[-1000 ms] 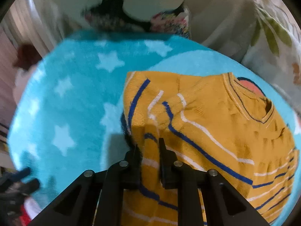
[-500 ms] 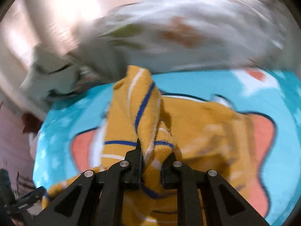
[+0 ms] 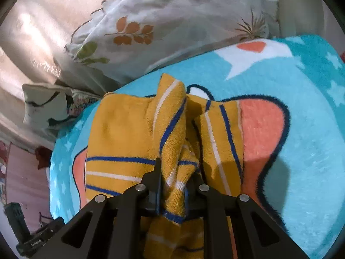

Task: Fold small clothes
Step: 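Fold the held edge over the sweater and open the right tool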

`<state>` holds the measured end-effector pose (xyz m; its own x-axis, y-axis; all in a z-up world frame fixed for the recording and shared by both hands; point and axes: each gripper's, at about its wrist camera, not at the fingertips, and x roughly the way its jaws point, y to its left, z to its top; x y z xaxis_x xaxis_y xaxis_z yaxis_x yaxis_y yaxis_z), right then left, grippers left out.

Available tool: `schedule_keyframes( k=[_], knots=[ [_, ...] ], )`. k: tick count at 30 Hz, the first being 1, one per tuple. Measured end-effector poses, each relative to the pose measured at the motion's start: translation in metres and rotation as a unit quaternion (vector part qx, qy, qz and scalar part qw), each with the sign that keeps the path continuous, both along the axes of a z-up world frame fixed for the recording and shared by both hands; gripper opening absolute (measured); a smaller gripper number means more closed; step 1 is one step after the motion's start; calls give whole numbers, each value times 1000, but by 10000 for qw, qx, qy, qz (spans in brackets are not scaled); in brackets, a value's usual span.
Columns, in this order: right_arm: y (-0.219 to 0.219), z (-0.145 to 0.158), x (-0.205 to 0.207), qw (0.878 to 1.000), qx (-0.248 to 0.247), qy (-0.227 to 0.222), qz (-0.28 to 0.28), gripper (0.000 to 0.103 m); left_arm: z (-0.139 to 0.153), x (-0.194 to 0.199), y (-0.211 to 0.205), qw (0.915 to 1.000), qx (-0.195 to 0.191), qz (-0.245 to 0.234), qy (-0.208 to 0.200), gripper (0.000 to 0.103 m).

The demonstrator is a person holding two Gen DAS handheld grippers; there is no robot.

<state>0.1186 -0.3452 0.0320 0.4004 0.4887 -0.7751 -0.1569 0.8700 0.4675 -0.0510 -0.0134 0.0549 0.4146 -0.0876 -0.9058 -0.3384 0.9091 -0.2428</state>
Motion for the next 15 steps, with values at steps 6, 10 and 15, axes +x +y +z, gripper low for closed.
schedule_keyframes(
  k=[6, 10, 15],
  knots=[
    [7, 32, -20, 9979, -514, -363, 179, 52, -1, 0, -9, 10000, 47, -11, 80, 65],
    [3, 51, -33, 9974, -455, -539, 176, 58, 4, 3, -14, 9999, 104, -48, 42, 65],
    [11, 37, -51, 9977, -491, -342, 320, 67, 10, 14, -25, 9997, 126, -227, -29, 65]
  ],
)
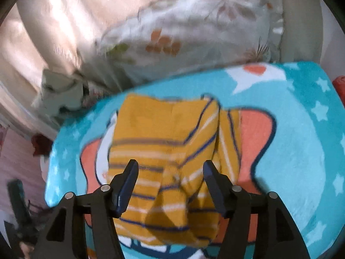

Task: Fold small clothes
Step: 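Fold the held edge over the sweater and open the right tool, then press the folded sweater flat with the right tool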

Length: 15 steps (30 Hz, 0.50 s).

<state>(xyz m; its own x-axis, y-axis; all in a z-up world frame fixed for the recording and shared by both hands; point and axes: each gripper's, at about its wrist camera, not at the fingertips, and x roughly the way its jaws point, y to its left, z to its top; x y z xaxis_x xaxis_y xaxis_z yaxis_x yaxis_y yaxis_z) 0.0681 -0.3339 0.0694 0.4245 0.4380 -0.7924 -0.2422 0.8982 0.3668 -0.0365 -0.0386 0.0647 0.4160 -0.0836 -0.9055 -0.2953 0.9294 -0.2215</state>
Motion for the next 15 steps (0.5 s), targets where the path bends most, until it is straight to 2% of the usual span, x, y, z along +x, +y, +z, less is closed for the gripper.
schedule_keyframes(
  k=[1, 2, 3, 6, 12, 15],
  knots=[
    [3, -7, -2, 9999, -138, 57, 57, 63, 1, 2, -3, 10000, 11, -50, -15, 65],
    [6, -17, -4, 9996, -219, 121, 113, 30, 3, 6, -8, 9999, 44, -131, -39, 65],
    [6, -29, -4, 9995, -128, 239, 170, 16, 5, 8, -11, 9998, 73, -186, -55, 65],
    [-17, -43, -4, 9987, 253, 434, -106, 15, 11, 17, -24, 9990, 161, -403, -135, 65],
    [-65, -62, -12, 9959, 193, 657, -593, 14, 7, 34, -48, 9972, 169, -713, -140, 65],
    [-75, -79, -11, 9926, 416, 877, -736, 16, 3, 40, -62, 9963, 150, -840, -84, 65]
  ],
)
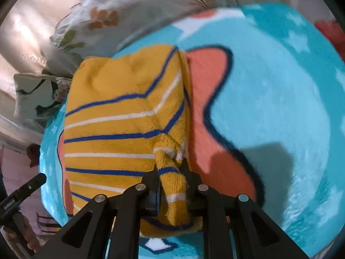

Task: Fold small clothes
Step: 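Press the folded sweater flat with the right tool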

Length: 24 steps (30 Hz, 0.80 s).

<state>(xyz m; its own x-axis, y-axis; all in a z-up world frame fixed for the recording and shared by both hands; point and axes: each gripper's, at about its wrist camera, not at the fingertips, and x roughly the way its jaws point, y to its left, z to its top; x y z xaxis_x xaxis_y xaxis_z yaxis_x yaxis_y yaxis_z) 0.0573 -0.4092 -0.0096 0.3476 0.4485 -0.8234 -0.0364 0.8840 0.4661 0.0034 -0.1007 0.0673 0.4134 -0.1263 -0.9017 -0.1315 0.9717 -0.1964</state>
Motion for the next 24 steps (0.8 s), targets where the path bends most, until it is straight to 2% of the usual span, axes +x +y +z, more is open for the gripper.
schedule_keyframes(
  k=[1, 2, 4, 8, 12, 15, 17, 20, 24],
  knots=[
    [-3, -2, 1, 9999, 84, 36, -69, 23, -1, 1, -4, 10000, 12, -32, 17, 65],
    [-5, -2, 2, 9999, 116, 68, -98, 35, -1, 1, -8, 10000, 41, -55, 25, 65],
    [-11, 1, 5, 9998, 136, 90, -119, 48, -1, 0, -13, 9999, 118, -68, 41, 65],
    [-24, 27, 5, 9986, 418, -120, -296, 49, -3, -2, -20, 9994, 331, -23, 84, 65],
    [-24, 71, 4, 9952, 69, -881, -430, 49, -5, -4, -25, 9984, 555, -50, 105, 65],
    [-1, 87, 9, 9930, 40, -1174, -103, 49, -4, -5, -28, 9975, 688, -78, 110, 65],
    [17, 83, 15, 9937, 45, -1103, 200, 44, -3, -4, -29, 9972, 738, -88, 103, 65],
    [43, 63, 25, 9932, -57, -1008, 574, 43, -2, -5, -29, 9966, 814, -110, 89, 65],
    [54, 24, 43, 9959, -379, -664, 485, 44, 0, -6, -30, 9951, 972, -148, 69, 66]
  ],
)
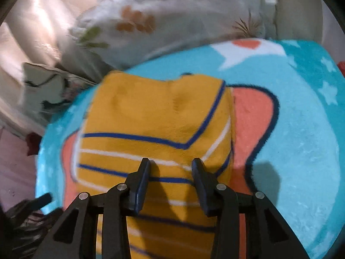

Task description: Fold small clothes

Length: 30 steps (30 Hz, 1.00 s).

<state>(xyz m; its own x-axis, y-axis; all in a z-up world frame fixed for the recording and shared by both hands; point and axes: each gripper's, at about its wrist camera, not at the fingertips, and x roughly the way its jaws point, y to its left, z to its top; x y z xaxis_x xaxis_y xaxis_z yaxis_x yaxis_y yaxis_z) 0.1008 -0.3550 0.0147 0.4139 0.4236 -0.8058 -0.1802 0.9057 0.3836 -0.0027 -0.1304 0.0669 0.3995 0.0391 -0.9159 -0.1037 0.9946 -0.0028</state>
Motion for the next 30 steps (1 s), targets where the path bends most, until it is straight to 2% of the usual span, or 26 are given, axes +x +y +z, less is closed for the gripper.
schedule_keyframes(
  k=[3, 7, 11, 12, 14, 18, 20, 23, 26, 29, 30],
  knots=[
    [-8, -1, 3, 9999, 133, 87, -67, 44, 1, -1, 1, 10000, 79, -12, -19, 70],
    [-15, 1, 5, 9997, 171, 176, -86, 45, 1, 1, 0, 10000, 81, -37, -17, 70],
    [-37, 15, -4, 9976, 581, 112, -349, 55, -1, 5, 3, 10000, -42, -73, 1, 70],
    [-46, 20, -9, 9963, 725, 19, -456, 57, -2, 7, 6, 9998, -197, -39, 12, 71],
    [-63, 26, -13, 9941, 879, -70, -624, 69, -5, 14, 16, 9977, -677, 102, -21, 74],
    [-86, 18, -12, 9920, 854, 83, -925, 71, -18, 34, 44, 9895, -1394, 268, -270, 79],
    [-89, 9, -9, 9914, 861, 230, -959, 71, -30, 46, 52, 9850, -1694, 236, -240, 80],
    [-84, -7, -1, 9898, 1037, 430, -878, 71, -51, 66, 58, 9706, -2400, 164, -105, 80],
    [-74, -19, 9, 9857, 1416, 531, -738, 71, -64, 82, 50, 9545, -2980, -113, -50, 86],
    [-61, -30, 19, 9829, 1594, 661, -649, 73, -82, 95, 29, 9414, -3346, -281, 302, 87],
    [-56, -35, 23, 9832, 1569, 689, -630, 73, -86, 96, 22, 9410, -3344, -328, 404, 86]
  ],
)
